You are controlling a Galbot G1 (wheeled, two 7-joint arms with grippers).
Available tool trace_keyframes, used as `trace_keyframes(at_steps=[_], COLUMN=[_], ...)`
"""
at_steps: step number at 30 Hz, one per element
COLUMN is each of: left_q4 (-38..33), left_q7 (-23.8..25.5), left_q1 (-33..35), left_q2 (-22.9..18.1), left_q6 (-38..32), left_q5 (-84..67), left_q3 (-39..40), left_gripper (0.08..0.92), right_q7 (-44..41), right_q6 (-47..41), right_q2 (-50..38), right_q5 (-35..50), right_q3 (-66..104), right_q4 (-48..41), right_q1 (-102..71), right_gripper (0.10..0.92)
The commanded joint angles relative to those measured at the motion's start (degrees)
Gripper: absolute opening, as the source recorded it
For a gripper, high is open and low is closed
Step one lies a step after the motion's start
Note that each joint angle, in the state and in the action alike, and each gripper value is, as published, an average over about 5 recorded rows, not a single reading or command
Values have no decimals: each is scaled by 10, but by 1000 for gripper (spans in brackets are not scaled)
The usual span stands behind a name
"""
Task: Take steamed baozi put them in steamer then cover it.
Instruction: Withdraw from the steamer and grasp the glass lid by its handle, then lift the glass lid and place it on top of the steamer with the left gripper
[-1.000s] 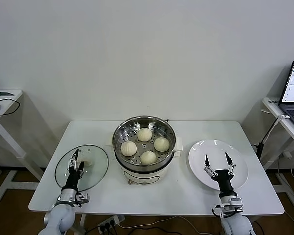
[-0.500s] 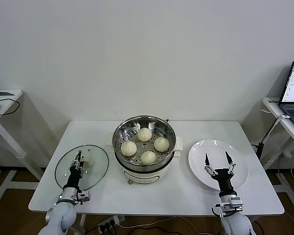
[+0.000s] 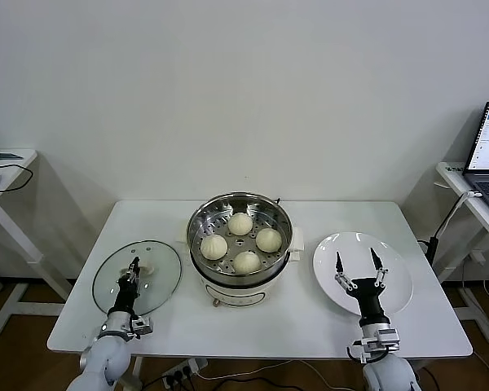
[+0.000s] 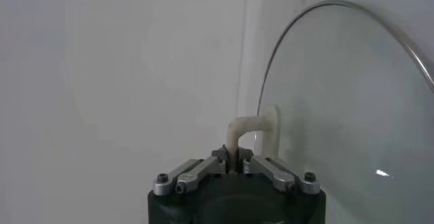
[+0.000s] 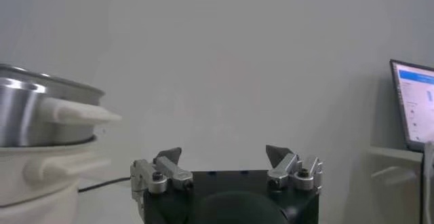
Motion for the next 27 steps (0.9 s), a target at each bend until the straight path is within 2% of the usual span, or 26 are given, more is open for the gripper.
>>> trace_keyframes(at_steps=[1,9,16,21,27], left_q4=[-63,-244,-410,-518,-592], left_q7=[-1,2,34,81,130], left_q1=[21,67,110,104,58], left_q2=[5,51,84,92,90], left_q6=[1,13,61,133,202], left_q5=[-7,-10,-28,-22,-23], left_q3=[-17,-87,-95,-30,99], left_gripper=[189,189,189,189,189], right_q7=[1,-1,2,2,1], right_q6=[-1,2,7,7,0], right_q2=[2,9,10,8,10], right_q5=[-11,-11,-7,-2,1], right_q3=[-1,0,13,26,35], right_q4=[15,7,6,7,14], right_q1=[-1,-2,-5,-10,-15], right_gripper=[823,823,823,823,823])
